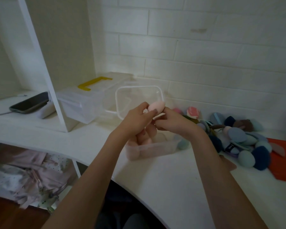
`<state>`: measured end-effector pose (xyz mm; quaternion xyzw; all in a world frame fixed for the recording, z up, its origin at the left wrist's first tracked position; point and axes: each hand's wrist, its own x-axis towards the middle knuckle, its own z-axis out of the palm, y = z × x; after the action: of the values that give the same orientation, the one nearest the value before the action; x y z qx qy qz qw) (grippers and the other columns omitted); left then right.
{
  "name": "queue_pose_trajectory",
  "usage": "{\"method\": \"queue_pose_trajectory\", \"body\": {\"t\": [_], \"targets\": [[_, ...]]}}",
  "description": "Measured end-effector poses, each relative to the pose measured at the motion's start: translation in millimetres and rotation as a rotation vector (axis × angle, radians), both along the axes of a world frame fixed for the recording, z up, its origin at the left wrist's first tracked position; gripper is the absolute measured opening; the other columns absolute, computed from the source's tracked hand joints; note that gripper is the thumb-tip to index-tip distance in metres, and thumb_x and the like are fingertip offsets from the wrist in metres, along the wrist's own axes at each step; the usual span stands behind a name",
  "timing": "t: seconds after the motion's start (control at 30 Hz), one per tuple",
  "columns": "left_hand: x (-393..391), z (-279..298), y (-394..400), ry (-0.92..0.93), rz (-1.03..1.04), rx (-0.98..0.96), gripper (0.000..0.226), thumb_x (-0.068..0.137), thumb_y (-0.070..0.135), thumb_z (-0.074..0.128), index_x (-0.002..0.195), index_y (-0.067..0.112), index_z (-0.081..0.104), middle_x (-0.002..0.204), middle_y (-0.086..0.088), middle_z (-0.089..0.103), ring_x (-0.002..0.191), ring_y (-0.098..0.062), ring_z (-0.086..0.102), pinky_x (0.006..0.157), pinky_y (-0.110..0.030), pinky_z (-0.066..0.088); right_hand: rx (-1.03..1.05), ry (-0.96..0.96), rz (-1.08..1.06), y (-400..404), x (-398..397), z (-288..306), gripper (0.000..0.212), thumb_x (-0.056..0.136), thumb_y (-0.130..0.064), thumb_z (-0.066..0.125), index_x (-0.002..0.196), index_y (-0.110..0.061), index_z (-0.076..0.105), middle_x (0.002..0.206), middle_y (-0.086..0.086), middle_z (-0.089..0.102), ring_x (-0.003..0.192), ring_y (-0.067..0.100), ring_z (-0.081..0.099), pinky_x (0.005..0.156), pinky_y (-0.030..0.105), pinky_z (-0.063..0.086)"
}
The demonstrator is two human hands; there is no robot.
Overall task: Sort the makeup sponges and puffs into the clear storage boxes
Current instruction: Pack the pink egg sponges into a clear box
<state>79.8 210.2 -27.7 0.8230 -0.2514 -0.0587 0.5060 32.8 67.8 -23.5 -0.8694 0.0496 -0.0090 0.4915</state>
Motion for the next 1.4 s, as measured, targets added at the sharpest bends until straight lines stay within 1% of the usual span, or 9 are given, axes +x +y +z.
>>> {"method": "queue_pose_trajectory", "body": {"t": [0.17, 0.4, 0.57, 0.7, 0.83, 1.03, 1.1, 1.23, 1.4], "targets": [[3.5, -3.5, 1.3, -0.047, 0.015, 0.009, 0.018, 0.092, 0.038, 0.049, 0.094, 0.02, 0.052, 0.071, 0.0, 0.061, 0.039, -0.014, 0.052, 0.044, -0.024, 0.041, 0.205, 0.018, -0.034, 1.7, -8.8, 8.8, 0.041, 0.086, -0.019, 0.067, 0.123, -0.015, 0.049, 0.106, 0.011, 0.068, 0.093, 0.02, 0.07, 0.08, 0.029, 0.058], [2.4, -5.4, 2.9, -0.056, -0.016, 0.041, 0.022, 0.089, 0.046, 0.053, 0.1, 0.026, 0.054, 0.079, -0.001, 0.07, 0.047, -0.016, 0.059, 0.053, -0.032, 0.051, 0.388, -0.017, -0.106, 0.7, -13.7, 13.5, 0.022, 0.093, -0.026, 0.058, 0.113, -0.017, 0.06, 0.107, 0.009, 0.068, 0.092, 0.021, 0.07, 0.078, 0.037, 0.059], [0.3, -6.6, 3.5, -0.127, -0.036, 0.127, 0.032, 0.086, 0.05, 0.056, 0.114, 0.035, 0.052, 0.08, 0.002, 0.07, 0.066, -0.017, 0.066, 0.07, -0.041, 0.057, 0.241, -0.056, -0.184, -6.0, -17.0, 19.5, 0.023, 0.092, -0.013, 0.058, 0.115, -0.01, 0.057, 0.103, 0.014, 0.064, 0.079, 0.02, 0.067, 0.072, 0.035, 0.06], [-1.2, -5.9, 3.7, -0.144, -0.061, 0.141, 0.035, 0.086, 0.038, 0.058, 0.12, 0.035, 0.048, 0.081, 0.004, 0.068, 0.072, -0.015, 0.065, 0.078, -0.042, 0.055, 0.032, -0.004, -0.137, -14.7, -18.8, 24.9, 0.019, 0.084, -0.012, 0.064, 0.097, -0.014, 0.05, 0.101, 0.013, 0.061, 0.071, 0.019, 0.064, 0.074, 0.039, 0.06], [-1.8, -5.8, 4.6, -0.106, -0.057, 0.136, 0.033, 0.085, 0.033, 0.056, 0.118, 0.033, 0.05, 0.085, 0.003, 0.07, 0.078, -0.017, 0.066, 0.081, -0.042, 0.054, -0.112, 0.027, -0.086, -14.0, -23.4, 28.9, 0.012, 0.079, -0.013, 0.063, 0.088, -0.02, 0.061, 0.099, 0.011, 0.062, 0.072, 0.019, 0.064, 0.072, 0.034, 0.059], [-0.3, -6.1, 5.4, -0.064, -0.051, 0.103, 0.028, 0.084, 0.032, 0.054, 0.112, 0.03, 0.053, 0.082, 0.003, 0.07, 0.07, -0.016, 0.064, 0.078, -0.042, 0.055, -0.474, 0.143, 0.075, -1.4, -26.9, 30.8, 0.037, 0.076, -0.018, 0.073, 0.109, -0.029, 0.059, 0.103, -0.006, 0.063, 0.081, 0.005, 0.059, 0.062, 0.017, 0.043], [-1.8, -5.7, 5.4, -0.069, -0.061, 0.106, 0.029, 0.084, 0.037, 0.054, 0.112, 0.028, 0.053, 0.08, 0.005, 0.07, 0.073, -0.015, 0.065, 0.081, -0.042, 0.054, -0.491, 0.152, 0.104, 7.9, -22.3, 22.7, 0.039, 0.077, -0.013, 0.072, 0.111, -0.024, 0.055, 0.103, -0.003, 0.066, 0.081, 0.008, 0.061, 0.061, 0.02, 0.046], [-5.3, -4.1, 5.3, -0.07, -0.064, 0.127, 0.034, 0.082, 0.046, 0.055, 0.11, 0.027, 0.054, 0.077, 0.006, 0.072, 0.077, -0.014, 0.067, 0.083, -0.043, 0.053, -0.546, 0.112, 0.088, 16.1, -17.5, 13.8, 0.029, 0.079, -0.009, 0.064, 0.102, -0.024, 0.055, 0.098, -0.001, 0.062, 0.084, 0.015, 0.06, 0.078, 0.031, 0.051], [-6.6, -4.9, 5.2, -0.103, -0.039, 0.169, 0.026, 0.084, 0.042, 0.053, 0.107, 0.03, 0.055, 0.08, 0.007, 0.072, 0.081, -0.013, 0.066, 0.084, -0.043, 0.053, -0.569, 0.099, 0.055, 18.7, -13.4, 8.9, 0.022, 0.071, -0.023, 0.063, 0.087, -0.032, 0.05, 0.089, -0.005, 0.057, 0.085, 0.017, 0.06, 0.082, 0.043, 0.054]]}}
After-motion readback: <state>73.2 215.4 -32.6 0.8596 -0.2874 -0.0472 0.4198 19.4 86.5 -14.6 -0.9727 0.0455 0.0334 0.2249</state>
